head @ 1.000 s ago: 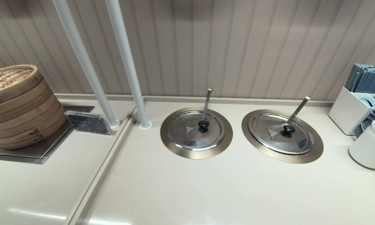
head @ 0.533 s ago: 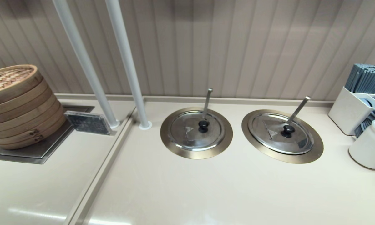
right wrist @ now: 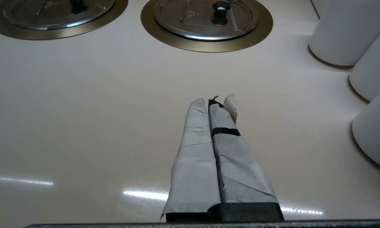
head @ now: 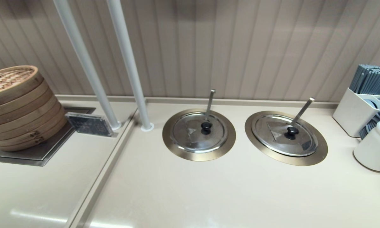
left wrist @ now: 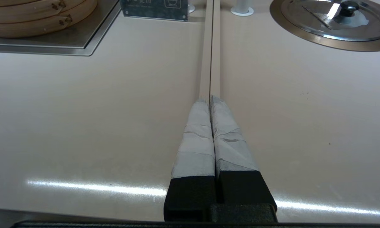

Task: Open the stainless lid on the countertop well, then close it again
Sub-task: Open the lid

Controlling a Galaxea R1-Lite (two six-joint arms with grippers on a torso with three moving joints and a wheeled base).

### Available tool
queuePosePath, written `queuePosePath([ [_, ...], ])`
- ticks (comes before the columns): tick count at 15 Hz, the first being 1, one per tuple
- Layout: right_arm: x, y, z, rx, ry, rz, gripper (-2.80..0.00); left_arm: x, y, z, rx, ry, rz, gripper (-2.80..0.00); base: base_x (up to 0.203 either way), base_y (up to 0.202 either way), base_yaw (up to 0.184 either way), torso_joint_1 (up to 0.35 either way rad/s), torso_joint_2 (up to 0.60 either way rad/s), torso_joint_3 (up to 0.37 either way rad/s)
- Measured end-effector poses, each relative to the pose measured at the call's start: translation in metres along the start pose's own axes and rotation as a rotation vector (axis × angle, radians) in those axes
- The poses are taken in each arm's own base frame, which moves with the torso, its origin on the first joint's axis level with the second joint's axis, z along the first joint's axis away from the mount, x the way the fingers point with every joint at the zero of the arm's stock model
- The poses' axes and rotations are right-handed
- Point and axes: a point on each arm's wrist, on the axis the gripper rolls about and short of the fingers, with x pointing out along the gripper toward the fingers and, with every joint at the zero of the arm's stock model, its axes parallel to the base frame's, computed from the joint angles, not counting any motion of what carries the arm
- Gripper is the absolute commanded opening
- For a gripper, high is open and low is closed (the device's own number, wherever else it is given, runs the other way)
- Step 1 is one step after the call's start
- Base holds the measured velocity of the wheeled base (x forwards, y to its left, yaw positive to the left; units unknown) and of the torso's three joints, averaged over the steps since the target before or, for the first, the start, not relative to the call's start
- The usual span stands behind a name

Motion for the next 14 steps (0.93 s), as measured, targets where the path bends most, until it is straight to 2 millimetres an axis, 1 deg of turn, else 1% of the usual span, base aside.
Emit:
queuePosePath([
  [3,0.0,0.0,0.001,0.028,-0.003,-0.014,-2.8,0.0,0.0,0.0,0.0,0.0,-0.001,-2.8,0.0,0.0,0.0,0.0,0.0,0.0],
  [4,-0.002,-0.001,0.007,0.049,-0.024,-0.015,-2.8,0.0,0.0,0.0,0.0,0.0,0.0,-2.8,0.0,0.0,0.0,0.0,0.0,0.0],
  [6,-0.009,-0.002,0.031,0.069,-0.082,-0.011,-2.8,0.0,0.0,0.0,0.0,0.0,0.0,-2.8,0.0,0.0,0.0,0.0,0.0,0.0],
  [8,-0.007,-0.003,0.059,0.077,-0.065,-0.013,-2.8,0.0,0.0,0.0,0.0,0.0,0.0,-2.8,0.0,0.0,0.0,0.0,0.0,0.0],
  [9,-0.002,-0.004,0.072,0.079,-0.036,-0.017,-2.8,0.0,0.0,0.0,0.0,0.0,0.0,-2.8,0.0,0.0,0.0,0.0,0.0,0.0],
  [11,0.019,-0.006,0.098,0.083,0.062,-0.019,-2.8,0.0,0.0,0.0,0.0,0.0,0.0,-2.8,0.0,0.0,0.0,0.0,0.0,0.0],
  [12,0.034,-0.007,0.109,0.086,0.123,-0.019,-2.8,0.0,0.0,0.0,0.0,0.0,0.0,-2.8,0.0,0.0,0.0,0.0,0.0,0.0],
  [14,0.072,-0.009,0.127,0.1,0.257,-0.022,-2.8,0.0,0.0,0.0,0.0,0.0,0.0,-2.8,0.0,0.0,0.0,0.0,0.0,0.0],
])
